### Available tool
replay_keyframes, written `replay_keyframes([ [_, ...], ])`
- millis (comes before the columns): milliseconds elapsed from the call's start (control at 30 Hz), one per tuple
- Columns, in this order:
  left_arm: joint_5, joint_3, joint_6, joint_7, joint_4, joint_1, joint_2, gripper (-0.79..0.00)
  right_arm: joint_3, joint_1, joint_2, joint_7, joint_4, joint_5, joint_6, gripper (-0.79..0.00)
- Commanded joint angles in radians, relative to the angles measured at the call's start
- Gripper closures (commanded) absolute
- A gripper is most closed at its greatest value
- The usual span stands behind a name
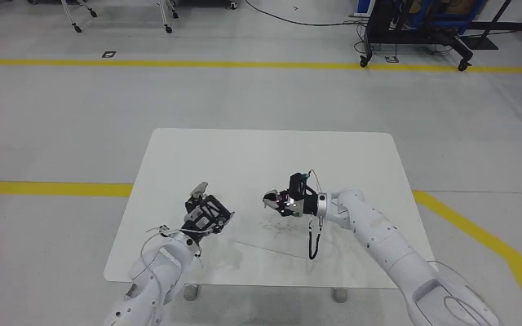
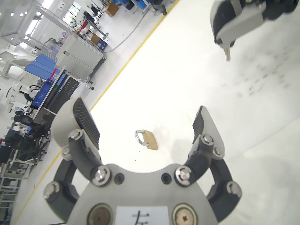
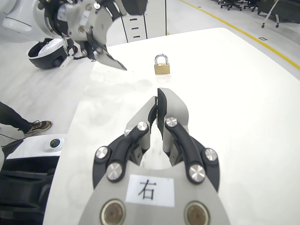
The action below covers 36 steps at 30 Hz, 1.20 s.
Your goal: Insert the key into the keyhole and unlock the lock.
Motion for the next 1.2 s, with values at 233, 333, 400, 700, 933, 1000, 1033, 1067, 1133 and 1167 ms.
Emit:
replay_keyframes([
  [233, -0.284, -0.243, -0.064, 0.131, -0.111, 0.176, 0.018, -0.785, -0.088, -0.044, 0.014, -0.191, -0.075, 0.248, 0.000, 0.000],
  [333, -0.284, -0.243, -0.064, 0.131, -0.111, 0.176, 0.018, -0.785, -0.184, -0.022, 0.042, -0.267, -0.091, 0.364, 0.000, 0.000],
  [400, -0.284, -0.243, -0.064, 0.131, -0.111, 0.176, 0.018, -0.785, -0.248, 0.002, 0.066, -0.307, -0.095, 0.420, 0.000, 0.000],
  [700, -0.475, -0.254, -0.232, 0.243, -0.083, 0.169, 0.020, -0.785, -0.256, 0.006, 0.071, -0.314, -0.093, 0.427, 0.000, 0.000],
  [933, -1.136, -0.210, -0.789, 0.140, 0.088, 0.043, 0.059, -0.785, -0.273, -0.017, 0.054, -0.292, -0.149, 0.625, 0.000, 0.000],
  [1000, -1.319, -0.140, -0.789, 0.031, 0.104, -0.006, 0.079, -0.785, -0.292, -0.011, 0.051, -0.299, -0.162, 0.681, 0.000, 0.000],
  [1033, -1.319, -0.140, -0.789, 0.031, 0.104, -0.006, 0.079, -0.785, -0.292, -0.011, 0.051, -0.299, -0.162, 0.681, 0.000, 0.000],
  [1067, -1.319, -0.140, -0.789, 0.031, 0.104, -0.006, 0.079, -0.785, -0.292, -0.011, 0.051, -0.299, -0.162, 0.681, 0.000, 0.000],
  [1133, -1.319, -0.140, -0.789, 0.031, 0.104, -0.006, 0.079, -0.785, -0.292, -0.011, 0.051, -0.299, -0.162, 0.681, 0.000, 0.000],
  [1167, -1.319, -0.140, -0.789, 0.031, 0.104, -0.006, 0.079, -0.785, -0.292, -0.011, 0.051, -0.299, -0.162, 0.681, 0.000, 0.000],
])
